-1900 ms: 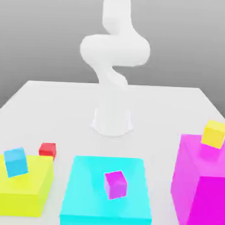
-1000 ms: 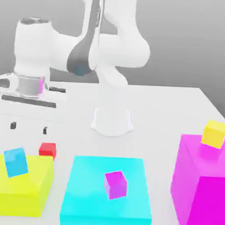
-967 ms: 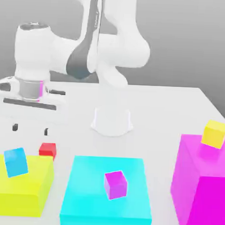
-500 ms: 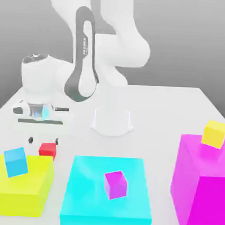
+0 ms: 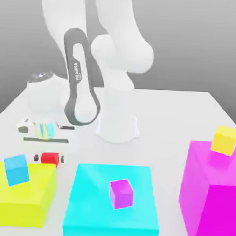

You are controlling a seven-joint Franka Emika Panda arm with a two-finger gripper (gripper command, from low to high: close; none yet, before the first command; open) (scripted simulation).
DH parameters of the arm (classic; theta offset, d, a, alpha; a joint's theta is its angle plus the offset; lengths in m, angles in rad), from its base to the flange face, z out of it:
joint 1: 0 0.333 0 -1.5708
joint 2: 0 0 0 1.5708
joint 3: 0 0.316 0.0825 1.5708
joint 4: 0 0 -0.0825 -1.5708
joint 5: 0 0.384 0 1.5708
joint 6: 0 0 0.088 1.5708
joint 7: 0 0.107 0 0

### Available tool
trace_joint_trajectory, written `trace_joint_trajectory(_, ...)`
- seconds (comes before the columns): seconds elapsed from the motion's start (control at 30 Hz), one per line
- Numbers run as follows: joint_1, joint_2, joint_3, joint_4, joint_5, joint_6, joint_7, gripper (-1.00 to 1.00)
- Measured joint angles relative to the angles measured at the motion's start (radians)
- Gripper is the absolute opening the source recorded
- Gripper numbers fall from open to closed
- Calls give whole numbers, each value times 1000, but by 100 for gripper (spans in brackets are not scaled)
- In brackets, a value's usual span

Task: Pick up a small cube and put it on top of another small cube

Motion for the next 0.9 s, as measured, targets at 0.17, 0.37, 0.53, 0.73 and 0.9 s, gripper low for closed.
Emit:
trace_joint_trajectory(0.17,12,-8,-11,0,-4,-8,6,-100)
trace_joint_trajectory(0.37,190,-93,-194,-6,-73,-84,76,-100)
trace_joint_trajectory(0.53,306,-173,-359,-25,-254,-147,209,-100)
trace_joint_trajectory(0.73,269,-271,-395,-51,-458,-219,342,-100)
trace_joint_trajectory(0.9,254,-338,-378,-65,-509,-275,395,-100)
